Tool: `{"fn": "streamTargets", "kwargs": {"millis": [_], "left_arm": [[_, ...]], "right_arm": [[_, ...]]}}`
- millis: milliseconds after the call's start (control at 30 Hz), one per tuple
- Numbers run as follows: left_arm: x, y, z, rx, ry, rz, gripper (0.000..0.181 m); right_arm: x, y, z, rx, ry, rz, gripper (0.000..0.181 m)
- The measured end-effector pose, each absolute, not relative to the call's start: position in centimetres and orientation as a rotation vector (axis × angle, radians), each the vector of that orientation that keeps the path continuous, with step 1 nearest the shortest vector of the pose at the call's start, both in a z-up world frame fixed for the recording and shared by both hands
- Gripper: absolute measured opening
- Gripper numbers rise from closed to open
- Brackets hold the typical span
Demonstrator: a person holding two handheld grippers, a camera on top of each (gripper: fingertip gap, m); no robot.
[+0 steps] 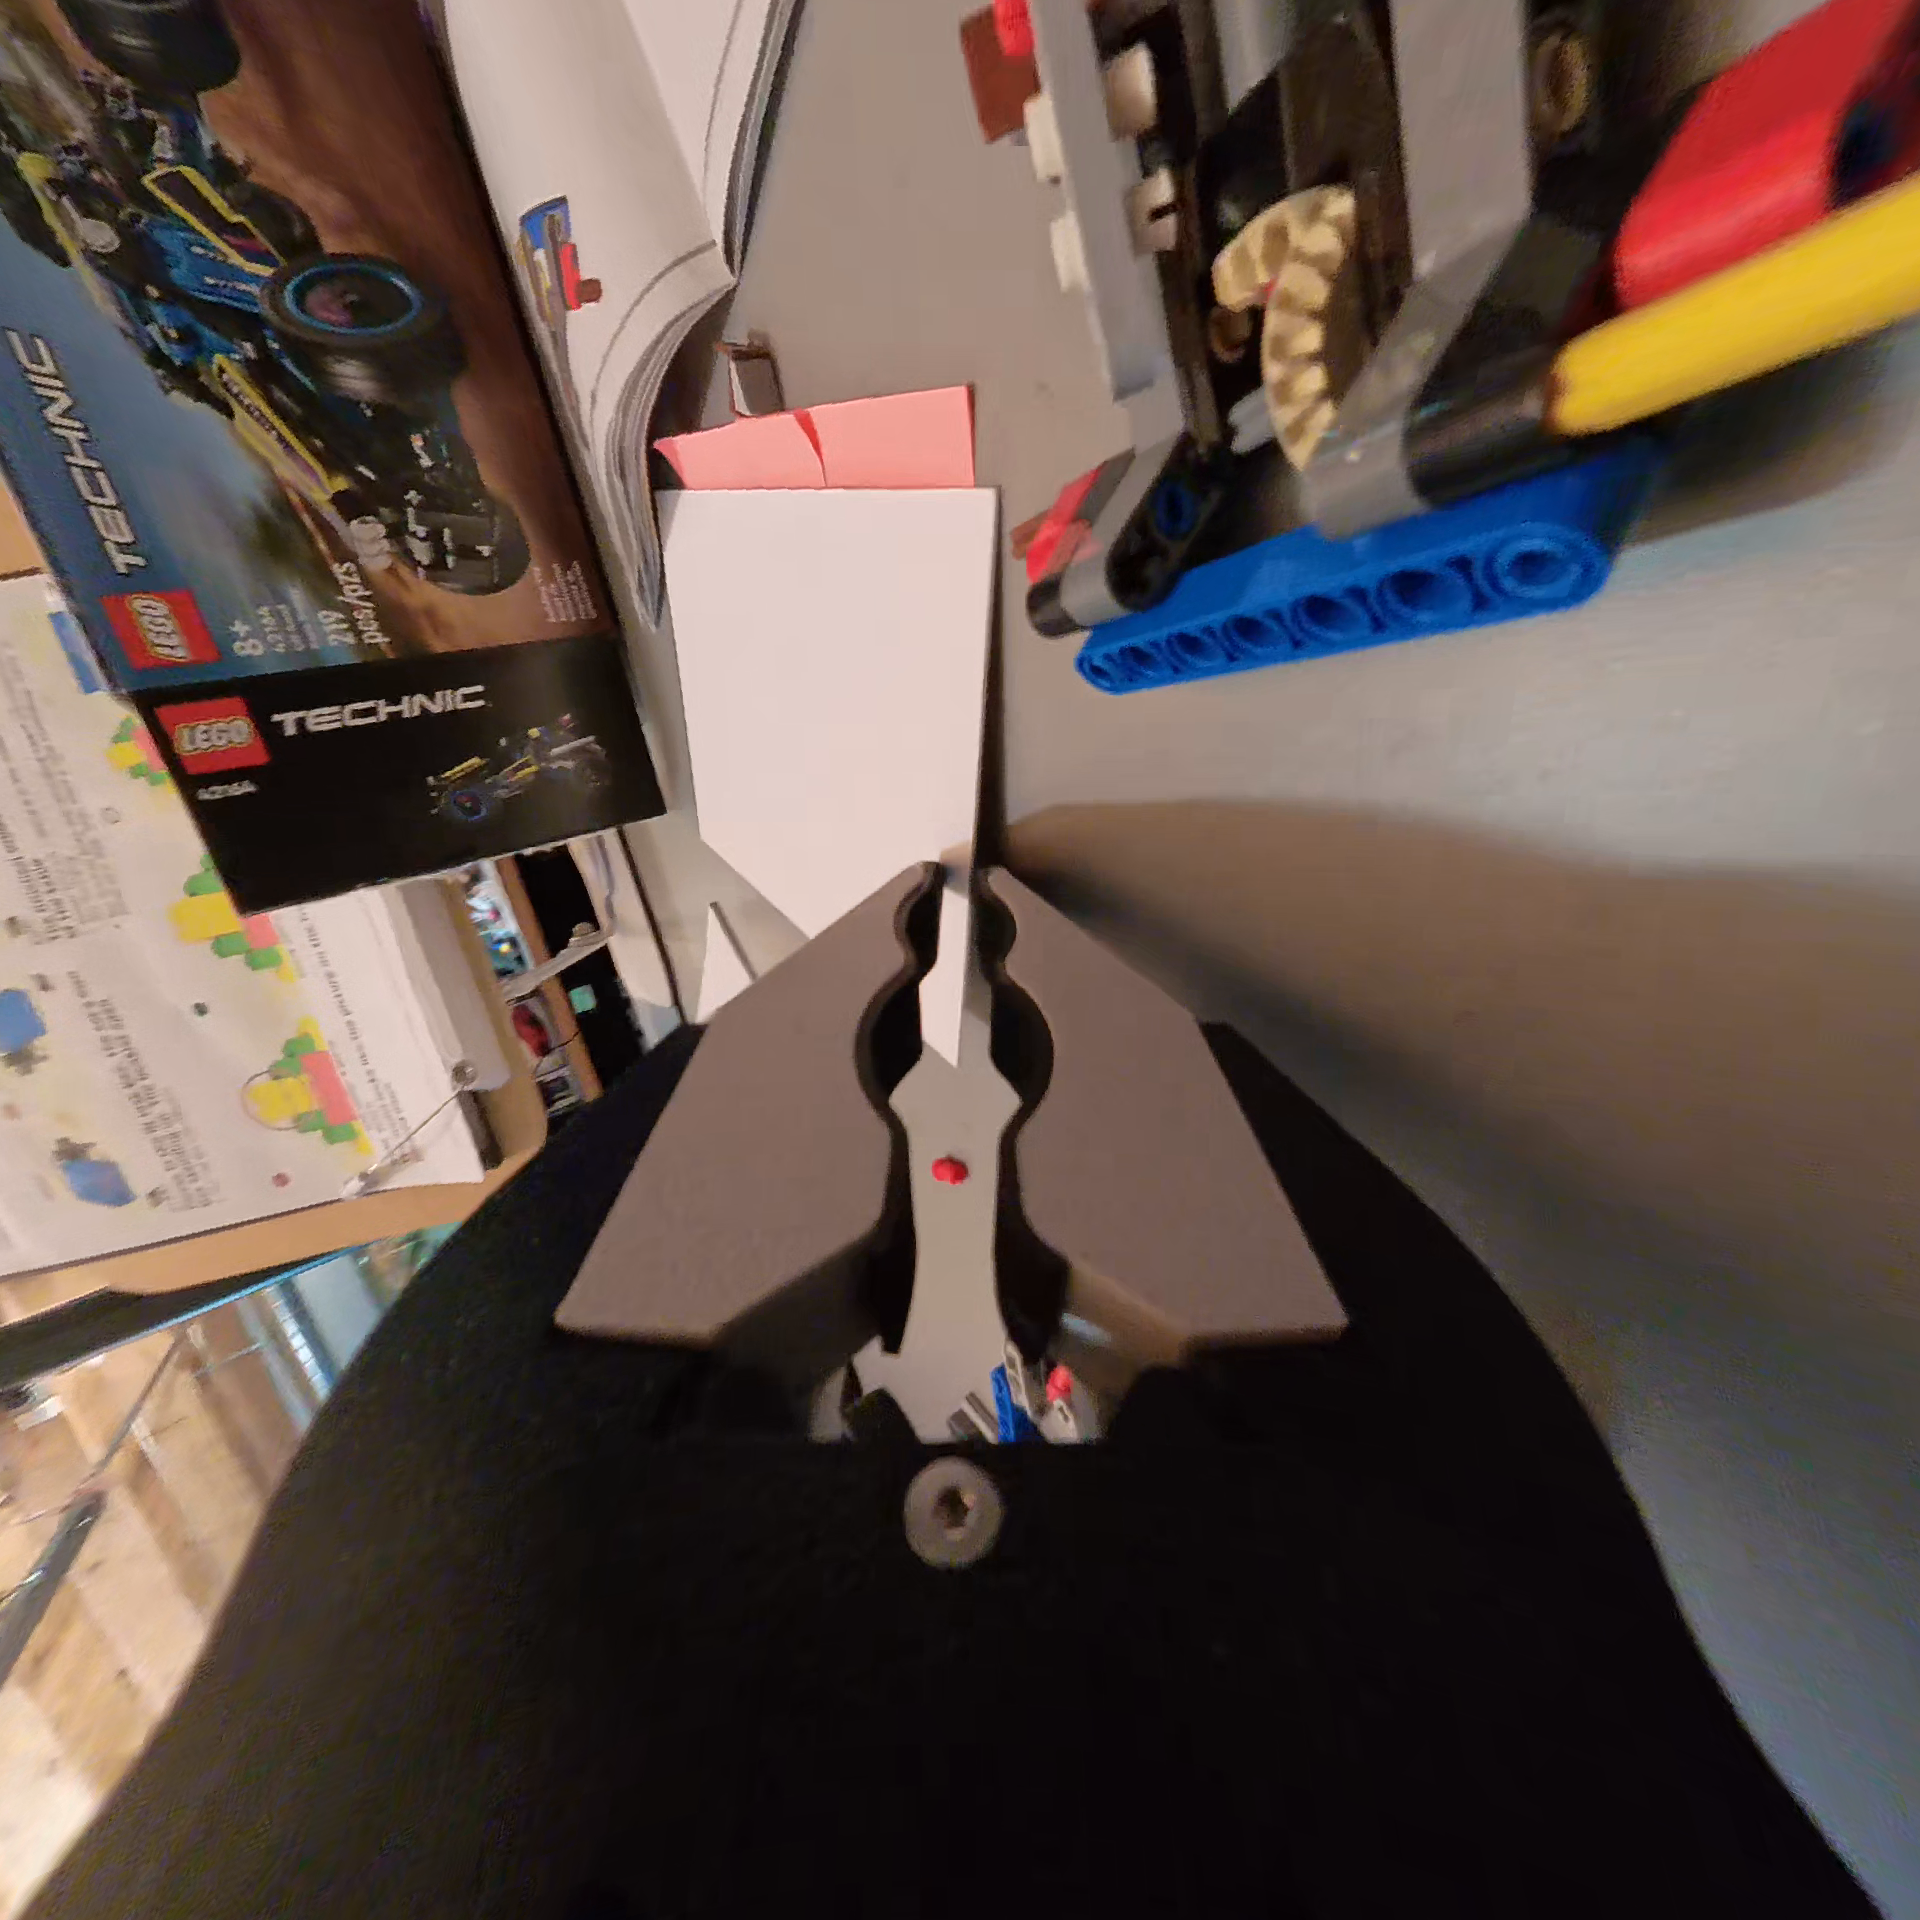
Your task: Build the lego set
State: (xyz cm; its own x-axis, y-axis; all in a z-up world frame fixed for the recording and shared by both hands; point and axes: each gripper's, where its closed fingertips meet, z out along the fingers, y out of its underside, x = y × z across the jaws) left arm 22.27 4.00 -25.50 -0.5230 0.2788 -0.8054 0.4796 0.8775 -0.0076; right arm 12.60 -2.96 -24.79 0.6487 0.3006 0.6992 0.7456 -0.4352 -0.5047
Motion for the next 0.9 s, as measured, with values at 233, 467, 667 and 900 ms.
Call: {"fn": "streamTargets", "kwargs": {"millis": [233,467,667,900], "left_arm": [[22.4,4.4,-21.4,0.418,1.905,-0.327,0.000],[21.7,7.9,-14.5,0.268,1.634,-0.285,0.000],[22.3,16.2,-8.5,0.197,1.519,-0.092,0.000],[27.4,34.8,-8.7,-0.049,1.537,0.179,0.000]], "right_arm": [[13.0,-3.2,-23.9,-1.992,-0.784,-0.695,0.036],[13.4,-3.6,-22.1,-1.944,-0.723,-0.716,0.044],[13.9,-3.6,-21.9,-1.942,-0.693,-0.742,0.043],[15.1,-3.8,-21.6,-1.941,-0.654,-0.810,0.041]]}}
